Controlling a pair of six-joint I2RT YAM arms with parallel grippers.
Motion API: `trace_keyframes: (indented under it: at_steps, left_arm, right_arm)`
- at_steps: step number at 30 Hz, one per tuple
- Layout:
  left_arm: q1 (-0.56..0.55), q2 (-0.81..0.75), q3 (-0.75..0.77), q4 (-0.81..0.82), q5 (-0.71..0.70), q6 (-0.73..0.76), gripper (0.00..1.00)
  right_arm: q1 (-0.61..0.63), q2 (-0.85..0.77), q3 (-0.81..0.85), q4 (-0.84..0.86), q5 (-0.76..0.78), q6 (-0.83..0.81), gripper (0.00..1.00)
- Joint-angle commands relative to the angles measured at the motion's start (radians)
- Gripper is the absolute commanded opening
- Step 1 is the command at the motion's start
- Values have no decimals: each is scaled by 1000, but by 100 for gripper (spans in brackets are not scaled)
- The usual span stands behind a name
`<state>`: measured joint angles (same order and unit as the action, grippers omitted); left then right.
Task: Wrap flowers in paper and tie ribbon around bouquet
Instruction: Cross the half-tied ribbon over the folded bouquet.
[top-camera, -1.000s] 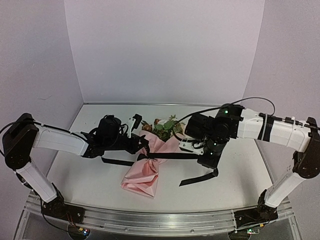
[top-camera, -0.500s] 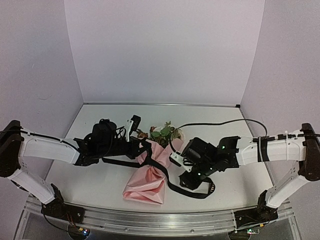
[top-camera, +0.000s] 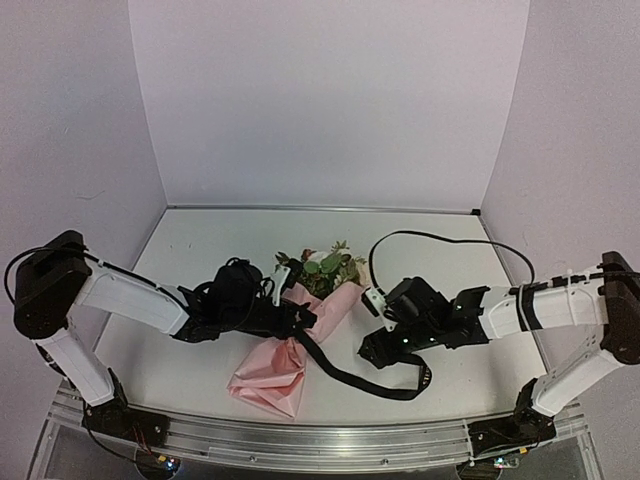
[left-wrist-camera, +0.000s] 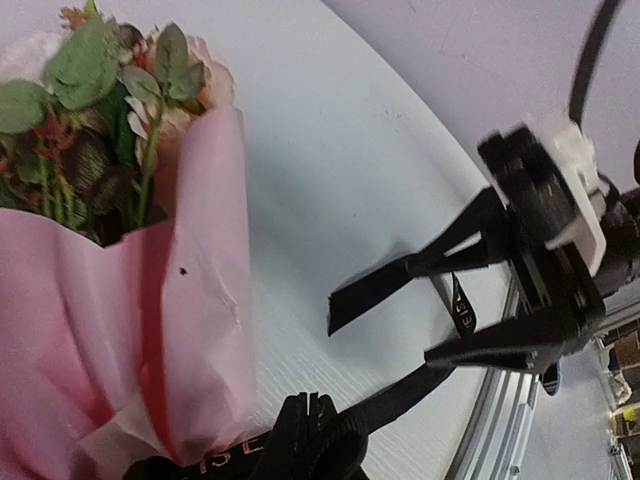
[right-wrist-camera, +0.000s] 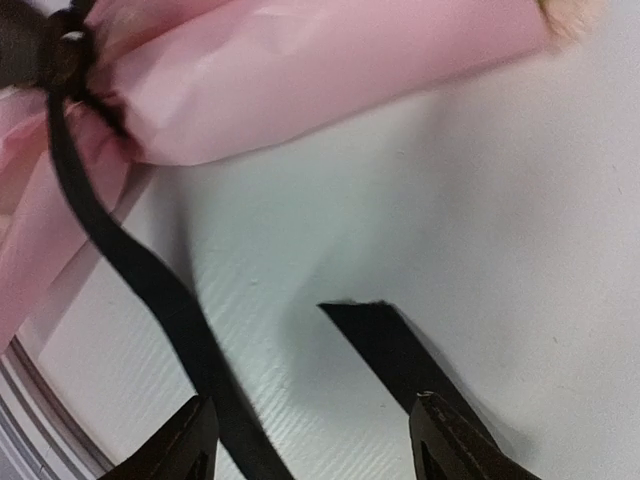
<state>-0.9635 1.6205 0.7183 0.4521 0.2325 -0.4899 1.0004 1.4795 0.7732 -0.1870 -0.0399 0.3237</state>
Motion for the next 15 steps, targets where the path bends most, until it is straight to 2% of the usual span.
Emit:
trace_keyframes:
  at_steps: [1,8,15]
  left_arm:
    - [-35,70,158,74,4,-43,0]
    - [-36,28,191,47,-94,-70,0]
    - [-28,-17,163,-17,-110,-36,0]
  right_arm:
    - [-78,-85,-170,285,-43,116,72]
    - [-64,39,-202,545,-117,15,75]
    - [-40,183,-178,690,-107,-129,78]
